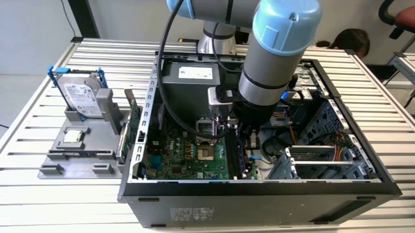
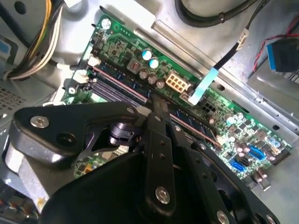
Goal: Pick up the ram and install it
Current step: 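Press down the ram until it locks into place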
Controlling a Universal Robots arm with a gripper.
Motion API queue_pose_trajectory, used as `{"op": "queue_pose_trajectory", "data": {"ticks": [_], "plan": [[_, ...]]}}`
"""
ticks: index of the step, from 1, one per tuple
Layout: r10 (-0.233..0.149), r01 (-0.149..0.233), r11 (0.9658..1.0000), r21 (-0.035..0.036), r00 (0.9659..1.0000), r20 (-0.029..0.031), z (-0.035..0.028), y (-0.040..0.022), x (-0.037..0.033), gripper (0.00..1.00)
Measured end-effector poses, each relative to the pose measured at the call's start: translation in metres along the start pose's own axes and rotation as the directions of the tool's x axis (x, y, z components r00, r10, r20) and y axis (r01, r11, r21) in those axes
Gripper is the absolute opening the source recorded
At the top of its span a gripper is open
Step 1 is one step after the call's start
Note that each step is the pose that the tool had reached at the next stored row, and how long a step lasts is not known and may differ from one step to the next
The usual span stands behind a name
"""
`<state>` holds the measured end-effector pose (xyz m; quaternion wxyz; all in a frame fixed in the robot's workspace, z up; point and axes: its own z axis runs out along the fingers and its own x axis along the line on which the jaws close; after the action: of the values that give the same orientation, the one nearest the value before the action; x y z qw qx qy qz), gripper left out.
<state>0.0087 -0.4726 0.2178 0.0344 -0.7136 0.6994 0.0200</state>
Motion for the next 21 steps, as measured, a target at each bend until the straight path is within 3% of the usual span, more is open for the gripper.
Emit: {"op": "queue_pose_trajectory", "data": {"ticks": [2, 4, 21], "plan": [[0.000, 0.000, 1.0000, 0.0024, 1.0000, 0.0084, -0.0055, -0.0001, -0.0006, 0.00], [0.000, 0.000, 1.0000, 0.0017, 1.0000, 0.0055, -0.0155, -0.0002, -0.0008, 0.00], [0.000, 0.000, 1.0000, 0.0017, 1.0000, 0.0054, -0.0927, -0.0019, -0.0067, 0.00]]}}
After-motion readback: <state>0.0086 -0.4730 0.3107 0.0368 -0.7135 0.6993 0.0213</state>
